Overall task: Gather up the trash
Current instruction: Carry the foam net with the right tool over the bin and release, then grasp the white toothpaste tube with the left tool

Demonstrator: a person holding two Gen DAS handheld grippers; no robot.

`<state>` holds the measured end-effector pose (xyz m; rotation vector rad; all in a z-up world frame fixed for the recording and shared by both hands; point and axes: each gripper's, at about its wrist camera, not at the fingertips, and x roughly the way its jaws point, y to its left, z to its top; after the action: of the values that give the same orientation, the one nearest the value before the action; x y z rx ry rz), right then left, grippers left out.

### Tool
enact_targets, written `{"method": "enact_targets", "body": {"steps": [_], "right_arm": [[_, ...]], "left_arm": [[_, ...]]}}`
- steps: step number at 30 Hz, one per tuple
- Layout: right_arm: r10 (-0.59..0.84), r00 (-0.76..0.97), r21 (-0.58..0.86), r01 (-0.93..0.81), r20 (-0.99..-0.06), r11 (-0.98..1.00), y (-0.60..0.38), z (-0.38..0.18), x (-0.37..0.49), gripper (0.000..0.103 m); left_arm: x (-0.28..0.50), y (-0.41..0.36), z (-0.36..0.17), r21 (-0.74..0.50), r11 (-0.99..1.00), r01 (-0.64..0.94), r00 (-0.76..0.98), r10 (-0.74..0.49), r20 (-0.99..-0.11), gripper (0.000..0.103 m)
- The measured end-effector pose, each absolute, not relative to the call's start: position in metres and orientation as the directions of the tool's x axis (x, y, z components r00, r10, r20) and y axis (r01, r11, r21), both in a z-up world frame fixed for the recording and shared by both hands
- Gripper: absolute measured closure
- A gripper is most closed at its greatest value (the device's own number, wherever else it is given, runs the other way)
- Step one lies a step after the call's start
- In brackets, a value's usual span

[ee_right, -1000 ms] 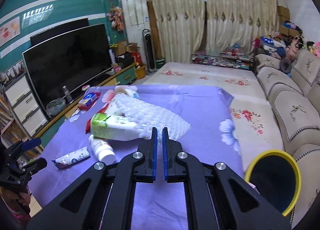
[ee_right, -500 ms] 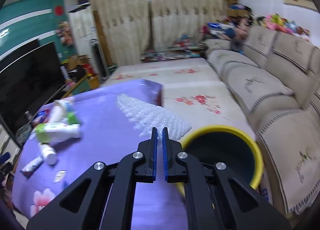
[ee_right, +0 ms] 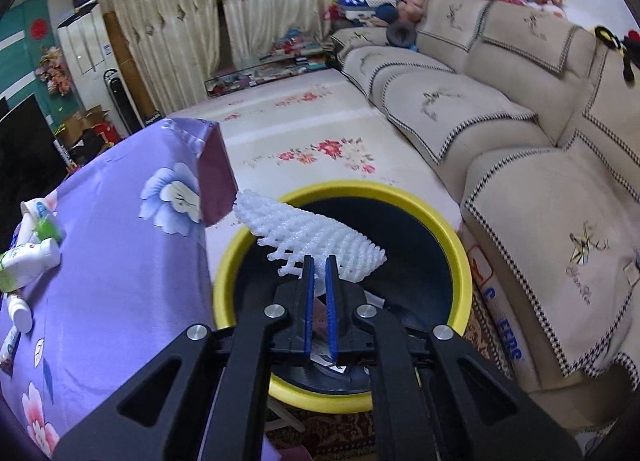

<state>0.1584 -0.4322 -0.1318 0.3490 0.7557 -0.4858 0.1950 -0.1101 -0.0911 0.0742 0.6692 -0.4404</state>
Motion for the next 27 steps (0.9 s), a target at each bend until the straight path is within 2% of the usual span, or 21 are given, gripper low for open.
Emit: {"method": "enact_targets", "body": {"steps": [17,27], "right_arm": [[-0.275,0.640,0.141,0.520,-0.717,0.843,-0.420,-0.127,0.160,0.096],[-0.238,0.646,0.148,0.485,-0.725,0.862,-0.406,-0.130,0.168,0.096]], "left_arm": [[0.203,-0.101,-0.111,-0.071,0.911,0.407,0.678,-0.353,-0.644,0.006],[0.242,-0.067,-0.138,-0.058,0.921,0.386,0.657,-0.318,-0.684,0.006]]}}
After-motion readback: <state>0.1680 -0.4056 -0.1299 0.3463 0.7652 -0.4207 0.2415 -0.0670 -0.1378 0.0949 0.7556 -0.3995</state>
